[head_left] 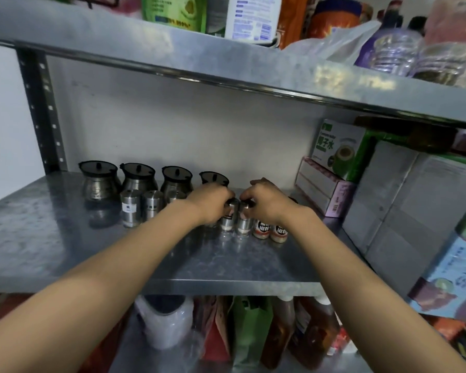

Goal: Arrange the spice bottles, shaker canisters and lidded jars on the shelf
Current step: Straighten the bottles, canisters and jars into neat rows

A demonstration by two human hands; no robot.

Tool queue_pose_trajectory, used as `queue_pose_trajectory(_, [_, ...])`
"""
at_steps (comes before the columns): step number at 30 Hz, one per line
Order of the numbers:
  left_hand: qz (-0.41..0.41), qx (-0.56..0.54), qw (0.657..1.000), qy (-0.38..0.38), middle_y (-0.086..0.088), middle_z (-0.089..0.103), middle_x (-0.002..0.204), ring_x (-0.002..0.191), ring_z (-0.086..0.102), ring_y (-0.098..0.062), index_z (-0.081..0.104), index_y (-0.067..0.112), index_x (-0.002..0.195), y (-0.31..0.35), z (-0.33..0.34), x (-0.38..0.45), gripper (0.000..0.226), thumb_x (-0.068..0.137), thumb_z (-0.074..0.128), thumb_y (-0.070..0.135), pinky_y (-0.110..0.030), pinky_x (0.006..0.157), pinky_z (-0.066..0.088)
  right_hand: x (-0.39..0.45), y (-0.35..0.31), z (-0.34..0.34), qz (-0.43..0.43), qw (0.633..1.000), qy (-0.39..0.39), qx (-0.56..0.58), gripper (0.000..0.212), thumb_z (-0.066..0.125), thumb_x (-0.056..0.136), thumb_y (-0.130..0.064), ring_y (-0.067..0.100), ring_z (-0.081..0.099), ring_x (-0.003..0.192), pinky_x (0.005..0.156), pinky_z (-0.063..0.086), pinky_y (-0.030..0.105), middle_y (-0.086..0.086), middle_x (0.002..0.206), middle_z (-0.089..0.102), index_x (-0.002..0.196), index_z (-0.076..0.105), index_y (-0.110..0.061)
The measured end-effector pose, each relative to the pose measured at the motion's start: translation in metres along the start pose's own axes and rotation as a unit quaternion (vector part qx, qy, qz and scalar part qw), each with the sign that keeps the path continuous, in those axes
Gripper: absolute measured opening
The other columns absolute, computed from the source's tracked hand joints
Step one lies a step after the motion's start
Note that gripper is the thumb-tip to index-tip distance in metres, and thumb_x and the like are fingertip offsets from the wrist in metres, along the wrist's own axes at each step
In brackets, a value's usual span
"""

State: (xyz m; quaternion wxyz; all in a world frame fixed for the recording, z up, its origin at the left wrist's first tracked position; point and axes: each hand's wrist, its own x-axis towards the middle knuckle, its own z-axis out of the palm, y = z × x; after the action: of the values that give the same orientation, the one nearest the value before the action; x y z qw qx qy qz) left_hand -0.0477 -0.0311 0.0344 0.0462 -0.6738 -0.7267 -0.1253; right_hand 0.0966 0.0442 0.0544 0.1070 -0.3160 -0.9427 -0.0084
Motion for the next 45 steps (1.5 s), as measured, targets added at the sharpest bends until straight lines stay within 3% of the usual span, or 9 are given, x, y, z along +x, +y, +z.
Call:
queue_pose_trajectory(7, [-0.015,-0.01,1.0,0.012,-0.011,0.06,0.099,0.089,0.059,-0.029,0.064,0.012,0.1,0.008,0.001,-0.002,0.023,0.088,0.06,0.031,-0.035,0.072,0.049,0.0,0.002,-0.005,-0.013,1.0,-0.013,0.003,0.017,0.078,0.073,-0.025,0.022,0.057,0.082,0.068,0.043,0.028,0.003,0.08,0.064,0.088,0.075,-0.017])
queue_pose_trajectory(12, [-0.008,-0.008,1.0,0.014,-0.01,0.061,0.106,0.096,0.058,-0.028,0.062,0.014,0.109,0.008,0.0,-0.006,0.031,0.087,0.062,0.036,-0.04,0.081,0.051,-0.002,0.003,-0.006,0.014,0.999,-0.035,0.016,0.032,0.078,0.075,-0.026,0.024,0.063,0.097,0.084,0.053,0.033,0.006,0.103,0.071,0.105,0.073,-0.018])
queue_pose_trajectory(15, [-0.001,-0.03,0.999,0.015,-0.011,0.058,0.12,0.11,0.055,-0.029,0.054,0.014,0.125,0.003,-0.006,-0.008,0.049,0.085,0.062,0.041,-0.042,0.089,0.049,-0.003,-0.002,-0.013,0.034,0.997,-0.058,0.032,0.068,0.08,0.074,-0.031,0.026,0.051,0.128,0.1,0.041,0.027,0.009,0.14,0.054,0.136,0.056,-0.014])
queue_pose_trajectory(17, [0.005,-0.037,0.999,0.026,-0.01,0.056,0.127,0.115,0.052,-0.028,0.05,0.015,0.131,-0.003,-0.014,-0.011,0.051,0.087,0.06,0.039,-0.041,0.093,0.047,-0.003,-0.007,-0.018,0.032,0.995,-0.062,0.071,0.077,0.078,0.076,-0.031,0.022,0.046,0.133,0.099,0.036,0.02,0.007,0.146,0.048,0.143,0.046,-0.011])
queue_pose_trajectory(21, [-0.025,-0.04,0.999,0.019,-0.009,0.059,0.108,0.094,0.055,-0.024,0.059,0.014,0.111,-0.024,-0.028,-0.022,0.027,0.09,0.055,0.03,-0.031,0.075,0.046,0.004,-0.025,-0.024,0.03,0.986,-0.035,0.163,0.053,0.07,0.083,-0.027,0.018,0.055,0.122,0.093,0.041,0.02,0.004,0.133,0.059,0.132,0.057,-0.013])
queue_pose_trajectory(28, [-0.054,-0.012,0.998,-0.016,-0.001,0.063,0.093,0.086,0.06,-0.021,0.062,0.022,0.1,-0.051,-0.022,-0.035,0.028,0.076,0.072,0.029,-0.028,0.067,0.044,0.031,-0.053,0.001,0.006,0.984,-0.049,0.171,0.03,0.076,0.079,-0.025,0.021,0.065,0.096,0.084,0.052,0.032,0.005,0.103,0.072,0.105,0.07,-0.011])
queue_pose_trajectory(34, [-0.056,-0.015,0.998,0.01,-0.007,0.065,0.104,0.094,0.06,-0.026,0.059,0.017,0.113,-0.062,-0.014,-0.03,0.029,0.086,0.063,0.028,-0.031,0.072,0.045,0.04,-0.058,0.014,0.013,0.991,-0.073,0.115,0.048,0.078,0.078,-0.024,0.022,0.061,0.108,0.09,0.049,0.03,0.005,0.118,0.067,0.123,0.065,-0.012])
queue_pose_trajectory(40, [-0.068,-0.043,0.997,0.01,-0.005,0.064,0.098,0.088,0.059,-0.024,0.061,0.017,0.105,-0.063,-0.013,-0.032,0.029,0.083,0.067,0.033,-0.03,0.07,0.045,0.039,-0.058,0.01,0.012,0.991,-0.078,0.107,0.041,0.081,0.074,-0.027,0.016,0.059,0.093,0.077,0.042,0.024,-0.005,0.096,0.064,0.112,0.069,-0.016])
queue_pose_trajectory(45, [-0.058,-0.04,0.997,0.017,-0.005,0.063,0.104,0.092,0.06,-0.024,0.061,0.02,0.107,-0.061,-0.013,-0.037,0.03,0.081,0.069,0.034,-0.032,0.074,0.048,0.031,-0.057,0.008,0.015,0.989,-0.089,0.117,0.042,0.082,0.074,-0.029,0.014,0.059,0.092,0.077,0.042,0.024,-0.007,0.096,0.064,0.112,0.069,-0.018])
